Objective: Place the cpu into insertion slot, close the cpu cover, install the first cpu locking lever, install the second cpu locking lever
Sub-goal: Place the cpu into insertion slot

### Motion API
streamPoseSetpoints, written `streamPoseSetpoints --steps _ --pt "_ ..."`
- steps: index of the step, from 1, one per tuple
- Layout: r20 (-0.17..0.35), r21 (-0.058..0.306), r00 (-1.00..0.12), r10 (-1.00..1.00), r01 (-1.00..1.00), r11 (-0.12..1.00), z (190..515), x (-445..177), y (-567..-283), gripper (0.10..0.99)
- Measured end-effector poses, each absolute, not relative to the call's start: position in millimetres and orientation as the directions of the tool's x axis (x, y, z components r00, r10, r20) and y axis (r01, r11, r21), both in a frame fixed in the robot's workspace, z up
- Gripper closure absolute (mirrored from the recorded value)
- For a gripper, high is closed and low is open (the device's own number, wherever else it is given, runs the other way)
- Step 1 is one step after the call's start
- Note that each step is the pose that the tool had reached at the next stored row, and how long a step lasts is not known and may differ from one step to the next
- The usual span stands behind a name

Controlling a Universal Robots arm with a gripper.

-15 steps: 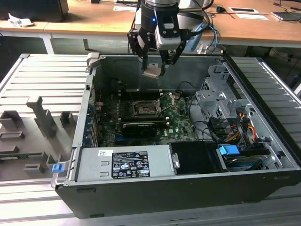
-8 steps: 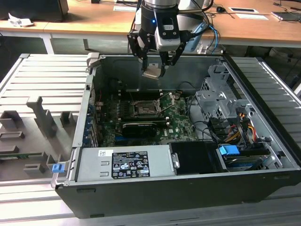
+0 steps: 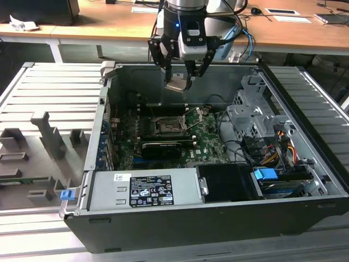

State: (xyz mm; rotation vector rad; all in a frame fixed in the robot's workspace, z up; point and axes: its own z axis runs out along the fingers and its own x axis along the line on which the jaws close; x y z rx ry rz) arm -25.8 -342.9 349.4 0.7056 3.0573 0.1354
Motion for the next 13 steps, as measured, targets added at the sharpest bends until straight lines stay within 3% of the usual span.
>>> streamPoseSetpoints --steps 13 --pt "0.018 0.084 -0.868 0.497 0.496 0.864 347.8 -25.8 -342.9 0.553"
